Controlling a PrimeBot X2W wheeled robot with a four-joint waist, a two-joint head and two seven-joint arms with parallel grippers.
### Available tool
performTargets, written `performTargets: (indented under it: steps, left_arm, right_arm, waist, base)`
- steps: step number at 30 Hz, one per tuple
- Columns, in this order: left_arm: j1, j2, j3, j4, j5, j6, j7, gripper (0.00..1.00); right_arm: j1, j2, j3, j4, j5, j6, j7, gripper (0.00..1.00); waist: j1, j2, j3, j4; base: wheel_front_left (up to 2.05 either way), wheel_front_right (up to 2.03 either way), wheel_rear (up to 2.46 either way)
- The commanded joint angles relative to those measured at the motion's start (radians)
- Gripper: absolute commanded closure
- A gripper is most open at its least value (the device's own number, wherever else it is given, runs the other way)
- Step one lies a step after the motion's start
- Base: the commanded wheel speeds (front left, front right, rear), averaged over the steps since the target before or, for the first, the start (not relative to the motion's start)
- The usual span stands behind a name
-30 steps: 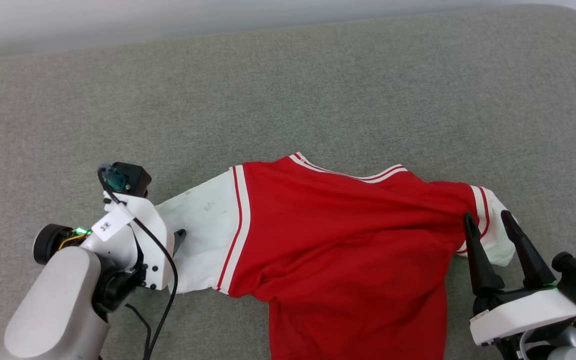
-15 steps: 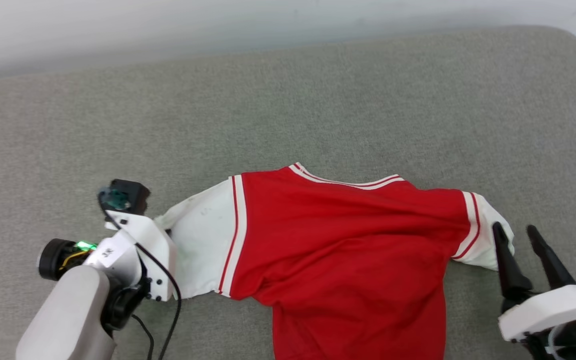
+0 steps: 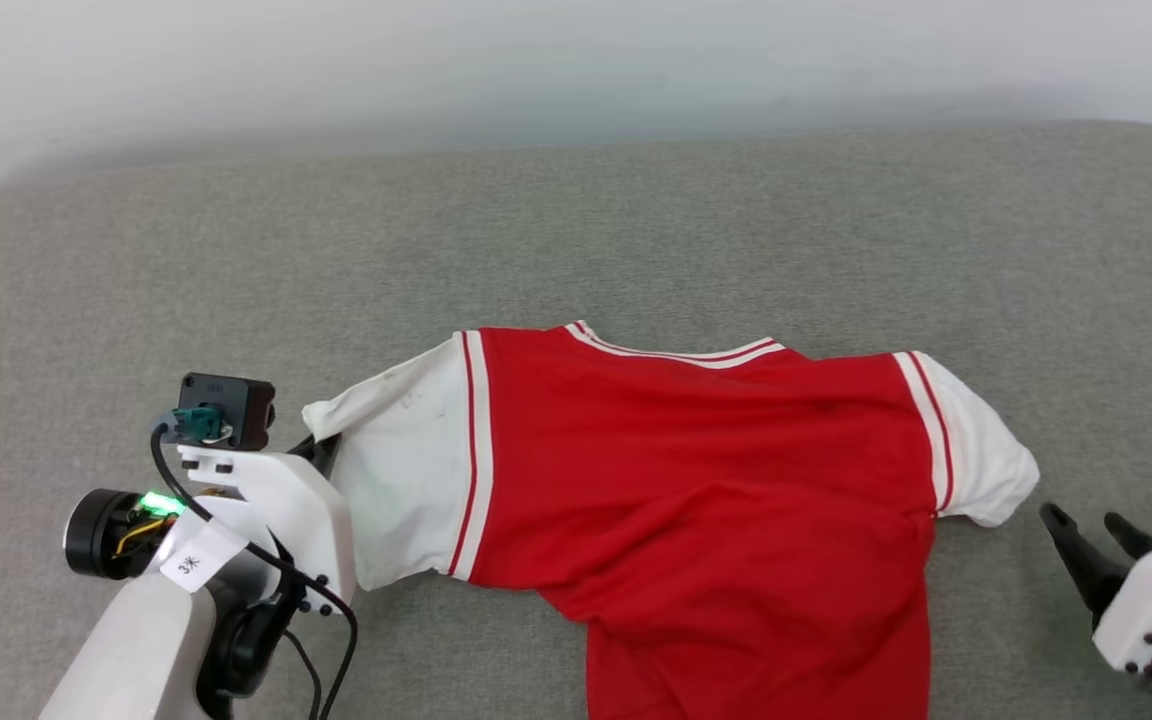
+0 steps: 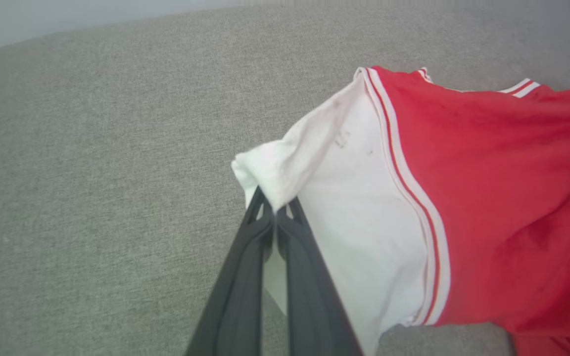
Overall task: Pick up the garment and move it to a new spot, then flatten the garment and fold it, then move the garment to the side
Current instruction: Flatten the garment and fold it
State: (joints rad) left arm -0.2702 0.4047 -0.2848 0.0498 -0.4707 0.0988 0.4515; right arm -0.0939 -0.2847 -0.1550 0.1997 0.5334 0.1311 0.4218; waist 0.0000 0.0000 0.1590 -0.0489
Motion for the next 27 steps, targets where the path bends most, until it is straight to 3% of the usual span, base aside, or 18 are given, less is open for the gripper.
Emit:
performTargets:
  steps: [1, 11, 20, 22, 23, 27]
  left_arm:
    - [0.005, -0.002, -0.002, -0.016, 0.002, 0.002, -0.002, 1.0]
    - [-0.042, -0.019, -0.027, -0.062, 0.006, -0.009, -0.012, 1.0]
    - [-0.075, -0.035, -0.035, -0.04, -0.007, -0.02, -0.037, 1.0]
    - [-0.076, -0.037, -0.033, -0.031, -0.009, -0.021, -0.044, 1.0]
    - [-0.077, -0.037, -0.032, -0.027, -0.012, -0.022, -0.045, 1.0]
    - [-0.076, -0.039, -0.023, -0.008, -0.025, -0.022, -0.062, 1.0]
  right_arm:
    - [-0.032, -0.019, 0.012, 0.005, 0.01, -0.001, 0.021, 0.0]
    - [-0.229, -0.109, 0.129, 0.101, 0.041, -0.001, 0.168, 0.0]
    - [-0.238, -0.072, 0.212, 0.315, 0.078, -0.001, 0.302, 0.0]
    - [-0.228, -0.058, 0.226, 0.346, 0.088, -0.001, 0.324, 0.78]
    - [-0.229, -0.054, 0.231, 0.351, 0.094, -0.001, 0.328, 1.0]
    - [-0.269, -0.076, 0.214, 0.337, 0.104, -0.001, 0.275, 1.0]
  waist:
    - [0.0, 0.0, 0.012, 0.015]
    - [0.0, 0.0, 0.092, 0.071]
    - [0.0, 0.0, 0.138, 0.097]
    - [0.0, 0.0, 0.141, 0.095]
    - [0.0, 0.0, 0.14, 0.094]
    - [0.0, 0.0, 0.123, 0.086]
  base:
    - [0.0, 0.0, 0.0]
    - [0.0, 0.0, 0.0]
    - [0.0, 0.0, 0.0]
    - [0.0, 0.0, 0.0]
    - [0.0, 0.0, 0.0]
    - [0.0, 0.0, 0.0]
